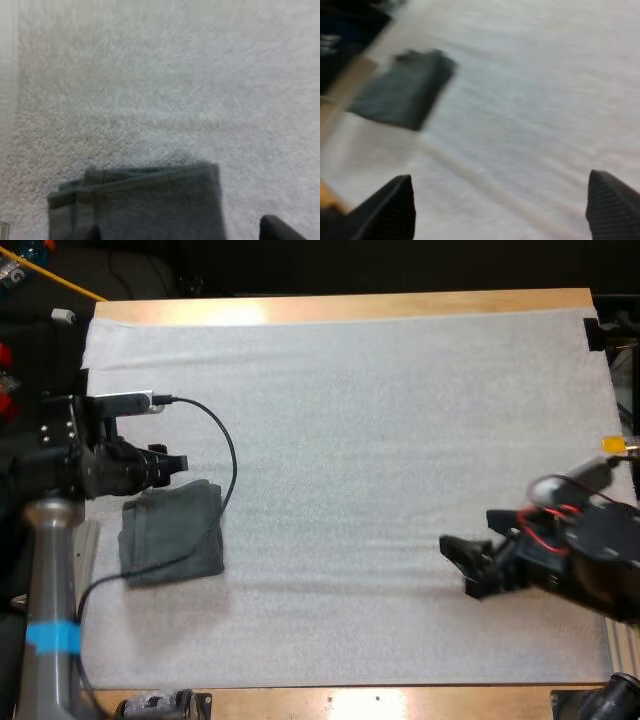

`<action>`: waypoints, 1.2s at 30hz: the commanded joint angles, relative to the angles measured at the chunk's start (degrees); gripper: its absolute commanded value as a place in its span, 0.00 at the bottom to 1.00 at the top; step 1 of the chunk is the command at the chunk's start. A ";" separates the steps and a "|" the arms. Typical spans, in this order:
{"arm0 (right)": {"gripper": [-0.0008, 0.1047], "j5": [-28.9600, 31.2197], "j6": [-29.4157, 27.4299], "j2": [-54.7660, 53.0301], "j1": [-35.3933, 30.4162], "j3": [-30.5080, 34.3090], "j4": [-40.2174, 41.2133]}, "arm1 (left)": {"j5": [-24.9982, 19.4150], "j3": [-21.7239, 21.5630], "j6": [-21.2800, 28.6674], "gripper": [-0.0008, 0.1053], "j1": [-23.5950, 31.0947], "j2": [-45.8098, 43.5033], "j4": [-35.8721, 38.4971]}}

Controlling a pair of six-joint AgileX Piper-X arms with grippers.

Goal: Pick towel from pile, fold and stack

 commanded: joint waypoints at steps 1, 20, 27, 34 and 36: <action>0.66 1.69 -1.73 2.00 -0.37 0.48 -1.42 | 0.35 -0.40 -0.21 0.59 -1.06 -1.97 1.12; 0.66 3.32 -8.26 9.97 -35.04 0.55 -4.07 | 0.35 -0.40 1.26 0.59 -10.62 -14.08 7.62; 0.66 3.32 -9.97 3.39 -47.78 0.55 -1.51 | 0.35 -0.40 2.64 0.59 -10.62 -17.29 7.75; 0.66 3.45 -18.53 -5.82 -47.36 0.55 0.39 | -3.67 -0.40 6.23 0.59 -10.62 -23.71 7.39; 0.66 3.45 -19.33 -8.68 -46.63 0.55 1.15 | -5.65 -0.30 6.91 0.59 -10.62 -25.97 7.08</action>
